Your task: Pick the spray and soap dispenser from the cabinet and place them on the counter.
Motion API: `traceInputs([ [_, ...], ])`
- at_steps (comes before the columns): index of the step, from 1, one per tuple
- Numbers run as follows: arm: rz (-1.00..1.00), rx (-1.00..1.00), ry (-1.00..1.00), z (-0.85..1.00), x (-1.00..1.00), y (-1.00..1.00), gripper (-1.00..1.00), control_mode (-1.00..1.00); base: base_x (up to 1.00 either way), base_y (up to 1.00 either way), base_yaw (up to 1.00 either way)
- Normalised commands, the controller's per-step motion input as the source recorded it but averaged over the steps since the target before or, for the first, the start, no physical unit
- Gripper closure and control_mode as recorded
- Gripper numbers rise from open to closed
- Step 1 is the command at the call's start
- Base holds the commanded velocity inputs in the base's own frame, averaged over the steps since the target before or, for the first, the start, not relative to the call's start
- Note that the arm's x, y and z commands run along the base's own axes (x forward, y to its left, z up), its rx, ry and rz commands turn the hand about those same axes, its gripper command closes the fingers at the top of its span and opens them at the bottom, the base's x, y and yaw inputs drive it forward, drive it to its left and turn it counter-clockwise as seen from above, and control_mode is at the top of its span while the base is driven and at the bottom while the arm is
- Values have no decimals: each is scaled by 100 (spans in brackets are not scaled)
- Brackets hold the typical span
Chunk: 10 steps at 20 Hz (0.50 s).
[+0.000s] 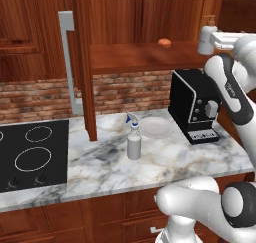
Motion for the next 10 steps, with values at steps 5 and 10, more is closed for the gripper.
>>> traceInputs([
  [5,0,0,0,1,28,-8,-100,-100,0,0,0],
  [10,0,0,0,0,29,-6,-100,-100,0,0,0],
])
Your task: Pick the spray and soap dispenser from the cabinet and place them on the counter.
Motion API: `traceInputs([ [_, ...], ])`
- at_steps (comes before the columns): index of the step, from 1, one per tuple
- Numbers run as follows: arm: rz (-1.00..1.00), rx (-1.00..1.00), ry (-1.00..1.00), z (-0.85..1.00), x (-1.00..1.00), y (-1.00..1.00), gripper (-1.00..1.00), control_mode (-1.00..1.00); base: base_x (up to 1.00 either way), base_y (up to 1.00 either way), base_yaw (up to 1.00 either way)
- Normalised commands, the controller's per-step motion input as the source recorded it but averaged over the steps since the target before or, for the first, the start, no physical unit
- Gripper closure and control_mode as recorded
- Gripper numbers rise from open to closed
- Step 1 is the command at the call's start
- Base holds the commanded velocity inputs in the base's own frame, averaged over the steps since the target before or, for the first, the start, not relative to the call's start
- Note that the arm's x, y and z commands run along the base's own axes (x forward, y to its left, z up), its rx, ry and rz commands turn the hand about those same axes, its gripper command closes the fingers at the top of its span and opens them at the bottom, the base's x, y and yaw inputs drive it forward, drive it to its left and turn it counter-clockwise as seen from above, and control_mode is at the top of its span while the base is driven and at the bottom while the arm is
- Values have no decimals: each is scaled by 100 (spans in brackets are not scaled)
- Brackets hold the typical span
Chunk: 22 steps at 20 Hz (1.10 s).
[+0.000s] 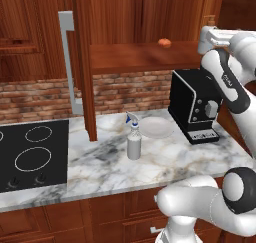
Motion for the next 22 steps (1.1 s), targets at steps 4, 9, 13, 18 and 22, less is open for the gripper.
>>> traceInputs([
  [4,0,0,0,0,28,-6,-100,-100,0,0,0],
  [9,0,0,0,0,25,-10,-100,-100,0,0,0],
  [13,0,0,0,0,23,-12,-100,-100,0,0,0],
  [18,0,0,0,0,28,-10,-100,-100,0,0,0],
  [22,0,0,0,0,28,-8,-100,-100,0,0,0],
])
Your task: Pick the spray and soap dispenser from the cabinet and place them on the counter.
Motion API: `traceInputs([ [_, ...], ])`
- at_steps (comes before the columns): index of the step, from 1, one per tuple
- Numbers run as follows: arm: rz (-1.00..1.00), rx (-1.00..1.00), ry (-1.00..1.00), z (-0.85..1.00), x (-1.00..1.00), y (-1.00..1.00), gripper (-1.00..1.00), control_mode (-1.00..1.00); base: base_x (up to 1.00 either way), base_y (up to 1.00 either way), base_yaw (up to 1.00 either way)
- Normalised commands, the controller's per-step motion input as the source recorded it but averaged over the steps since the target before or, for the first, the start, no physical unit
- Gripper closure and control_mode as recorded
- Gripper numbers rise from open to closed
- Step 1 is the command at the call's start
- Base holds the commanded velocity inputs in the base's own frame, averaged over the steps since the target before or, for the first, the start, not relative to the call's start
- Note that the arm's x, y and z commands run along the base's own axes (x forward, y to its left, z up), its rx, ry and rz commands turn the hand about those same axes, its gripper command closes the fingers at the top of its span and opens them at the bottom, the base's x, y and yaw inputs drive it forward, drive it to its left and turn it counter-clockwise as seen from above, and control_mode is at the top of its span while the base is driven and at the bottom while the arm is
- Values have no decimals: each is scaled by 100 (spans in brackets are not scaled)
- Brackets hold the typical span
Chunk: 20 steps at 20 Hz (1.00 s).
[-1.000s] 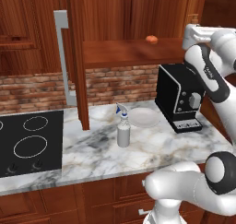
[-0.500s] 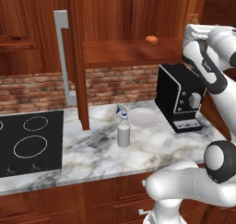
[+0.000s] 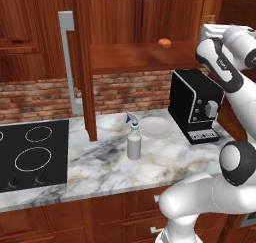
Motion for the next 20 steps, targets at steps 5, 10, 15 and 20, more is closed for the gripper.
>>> traceInputs([
  [5,0,0,0,0,23,-10,-100,-100,0,0,0],
  [10,0,0,0,0,19,-14,-100,-100,0,0,0],
  [15,0,0,0,0,17,-7,-100,-100,0,0,0],
  [20,0,0,0,0,17,-2,-100,-100,0,0,0],
])
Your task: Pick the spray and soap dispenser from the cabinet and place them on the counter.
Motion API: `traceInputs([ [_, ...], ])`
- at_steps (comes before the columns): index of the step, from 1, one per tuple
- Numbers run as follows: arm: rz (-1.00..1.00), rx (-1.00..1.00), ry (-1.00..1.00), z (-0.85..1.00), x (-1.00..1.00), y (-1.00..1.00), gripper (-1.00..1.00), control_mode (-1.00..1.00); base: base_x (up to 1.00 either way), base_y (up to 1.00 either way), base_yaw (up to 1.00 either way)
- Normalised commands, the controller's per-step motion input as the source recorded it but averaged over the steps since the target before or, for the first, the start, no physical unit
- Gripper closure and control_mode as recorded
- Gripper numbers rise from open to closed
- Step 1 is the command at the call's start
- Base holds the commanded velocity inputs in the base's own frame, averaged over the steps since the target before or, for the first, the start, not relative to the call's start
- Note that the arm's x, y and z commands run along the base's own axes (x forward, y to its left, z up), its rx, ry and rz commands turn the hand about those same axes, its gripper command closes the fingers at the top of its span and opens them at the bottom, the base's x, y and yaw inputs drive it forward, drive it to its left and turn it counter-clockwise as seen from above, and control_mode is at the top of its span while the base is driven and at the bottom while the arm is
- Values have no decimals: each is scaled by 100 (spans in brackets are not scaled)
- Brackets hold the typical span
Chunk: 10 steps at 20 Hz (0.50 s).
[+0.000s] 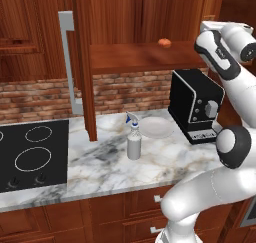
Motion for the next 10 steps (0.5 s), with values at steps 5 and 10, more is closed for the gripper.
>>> traceInputs([
  [5,0,0,0,0,12,-8,-100,-100,0,0,0],
  [10,0,0,0,0,10,-9,-100,-100,0,0,0],
])
